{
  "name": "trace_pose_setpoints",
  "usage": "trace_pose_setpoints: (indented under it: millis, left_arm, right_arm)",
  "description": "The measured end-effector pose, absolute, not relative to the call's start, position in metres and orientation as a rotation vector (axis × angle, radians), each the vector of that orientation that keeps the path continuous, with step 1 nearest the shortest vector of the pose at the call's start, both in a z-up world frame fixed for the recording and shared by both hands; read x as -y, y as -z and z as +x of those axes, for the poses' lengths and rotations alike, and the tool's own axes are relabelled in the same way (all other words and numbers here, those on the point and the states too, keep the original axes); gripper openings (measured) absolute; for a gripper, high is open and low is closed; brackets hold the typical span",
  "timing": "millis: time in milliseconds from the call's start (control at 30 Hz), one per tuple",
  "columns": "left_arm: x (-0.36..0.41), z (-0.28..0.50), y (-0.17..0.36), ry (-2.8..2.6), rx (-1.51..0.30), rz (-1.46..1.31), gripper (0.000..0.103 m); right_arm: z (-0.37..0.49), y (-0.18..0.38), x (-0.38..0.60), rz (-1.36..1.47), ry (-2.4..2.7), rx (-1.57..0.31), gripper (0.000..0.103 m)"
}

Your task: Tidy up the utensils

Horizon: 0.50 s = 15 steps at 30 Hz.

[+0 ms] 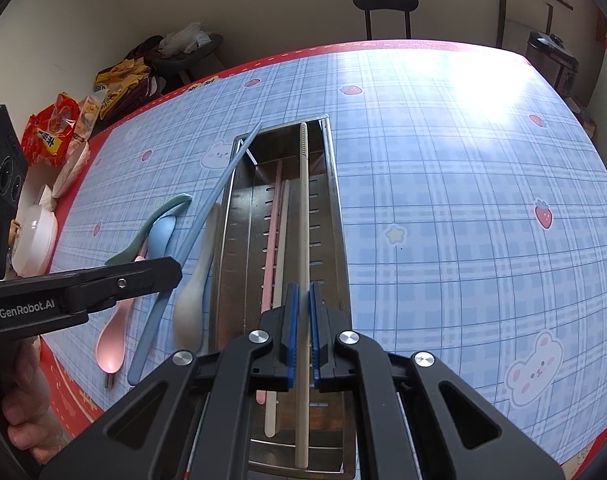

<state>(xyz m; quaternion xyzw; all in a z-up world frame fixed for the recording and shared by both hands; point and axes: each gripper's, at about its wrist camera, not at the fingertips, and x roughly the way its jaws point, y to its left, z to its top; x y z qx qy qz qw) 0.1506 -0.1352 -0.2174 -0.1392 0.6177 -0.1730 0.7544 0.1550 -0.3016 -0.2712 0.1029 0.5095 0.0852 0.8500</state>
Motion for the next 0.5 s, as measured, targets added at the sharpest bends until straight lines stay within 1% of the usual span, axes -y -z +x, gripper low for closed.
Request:
trace_pose_setpoints:
  millis: [267,500]
  left_arm:
    - [0.158,0.159,0.238,0.383,-1.416,-0.358,0.011]
    - [0.161,0.164,0.242,0.4,-1.411,-0.394,0.011]
  right_arm:
    - [0.164,0.277,0.298,0.207,-0.183,-1.099,0.006]
    - [0.169,0.281,0.299,0.217,-0.171,-1.112,0.006]
